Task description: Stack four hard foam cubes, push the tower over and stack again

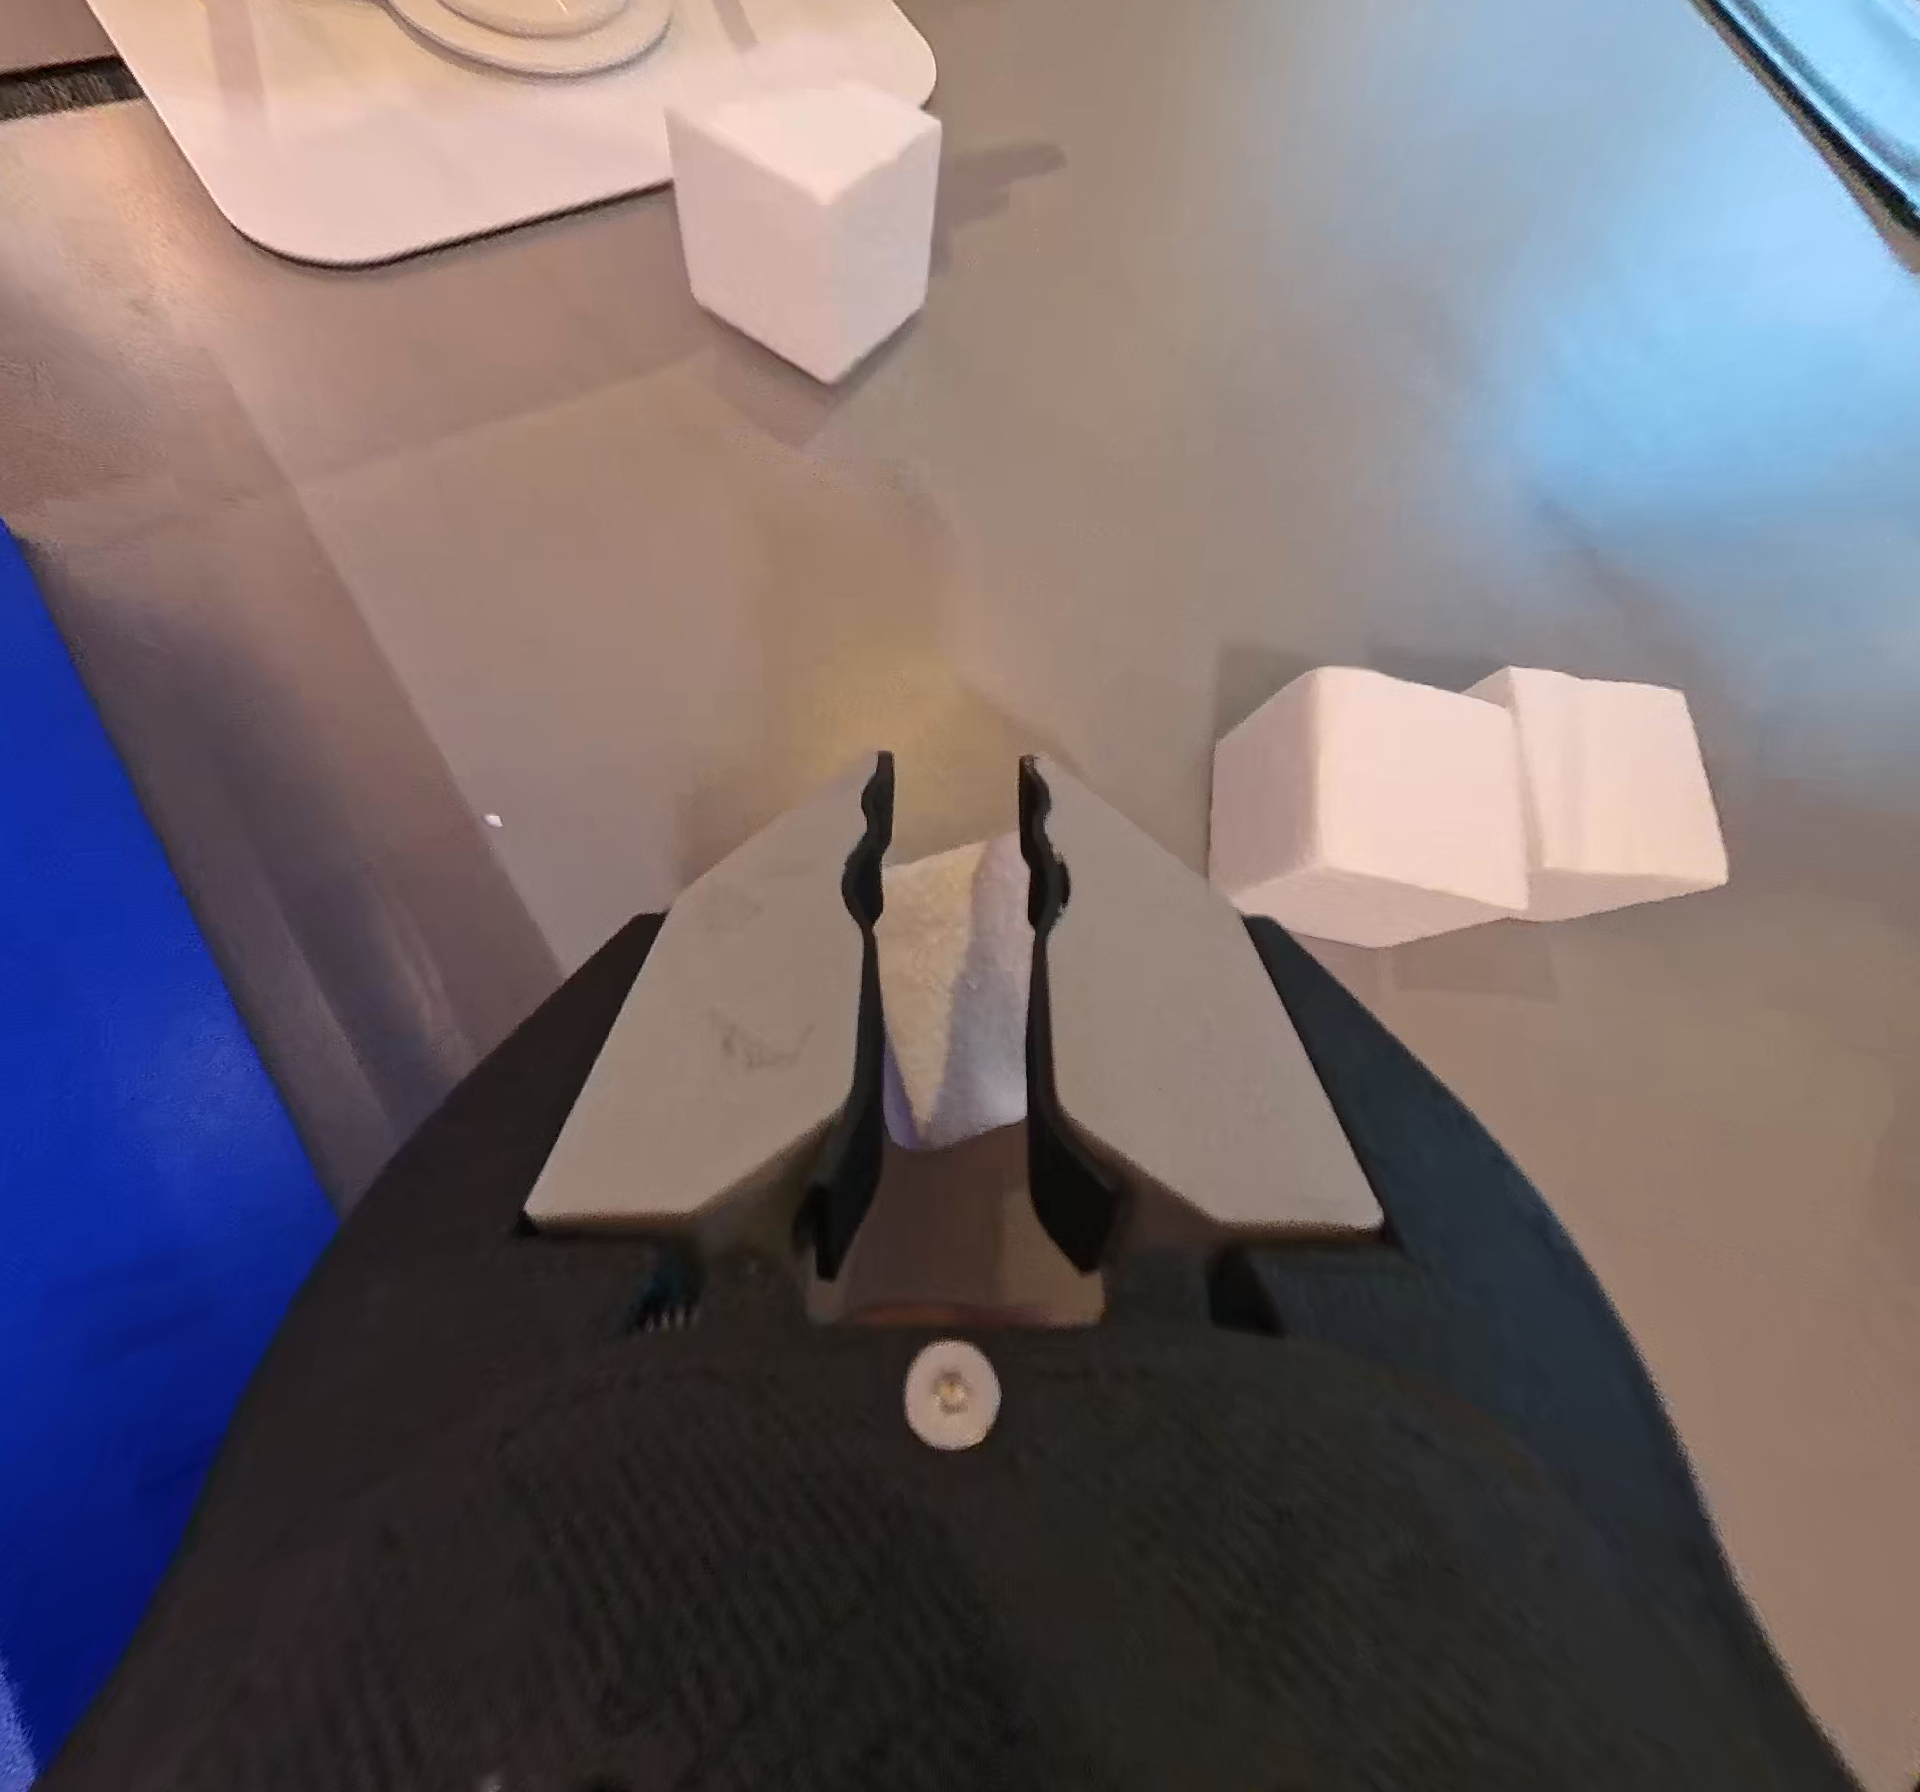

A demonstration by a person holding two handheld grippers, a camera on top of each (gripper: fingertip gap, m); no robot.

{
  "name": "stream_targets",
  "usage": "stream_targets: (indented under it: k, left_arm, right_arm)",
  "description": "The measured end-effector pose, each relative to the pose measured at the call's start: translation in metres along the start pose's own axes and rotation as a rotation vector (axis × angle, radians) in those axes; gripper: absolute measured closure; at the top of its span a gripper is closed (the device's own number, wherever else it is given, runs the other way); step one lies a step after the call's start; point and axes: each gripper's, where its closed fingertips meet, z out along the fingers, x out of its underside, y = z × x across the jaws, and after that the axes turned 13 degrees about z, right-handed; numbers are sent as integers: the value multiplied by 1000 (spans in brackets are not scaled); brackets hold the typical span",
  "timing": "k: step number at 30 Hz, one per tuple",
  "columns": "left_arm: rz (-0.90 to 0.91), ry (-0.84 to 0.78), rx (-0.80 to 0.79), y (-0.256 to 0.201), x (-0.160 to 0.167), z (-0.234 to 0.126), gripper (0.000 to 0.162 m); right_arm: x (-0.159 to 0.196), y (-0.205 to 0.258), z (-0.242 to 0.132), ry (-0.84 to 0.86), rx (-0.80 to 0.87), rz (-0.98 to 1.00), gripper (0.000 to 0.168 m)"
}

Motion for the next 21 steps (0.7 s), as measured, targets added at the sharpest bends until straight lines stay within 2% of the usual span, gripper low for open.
stream_targets:
  k: [4, 7, 10, 12, 16, 21]
  left_arm:
    - [53, -84, -54, 0, -20, -7, 142]
    - [131, -181, -24, -17, -41, -15, 144]
    - [185, -239, 125, -54, -55, -16, 145]
    - [198, -242, 147, -64, -58, -13, 146]
    - [196, -223, 61, -57, -59, -2, 147]
    - [273, -163, -49, -53, -55, 8, 149]
  right_arm:
    - [15, -16, -17, -214, 40, 185, 168]
    - [33, -16, -23, -321, -17, 301, 168]
    - [34, -2, -21, -294, -92, 327, 163]
    - [22, 19, -13, -310, -144, 292, 165]
    - [5, 80, 32, -192, -228, 200, 166]
    - [-2, 114, 74, -86, -197, 186, 168]
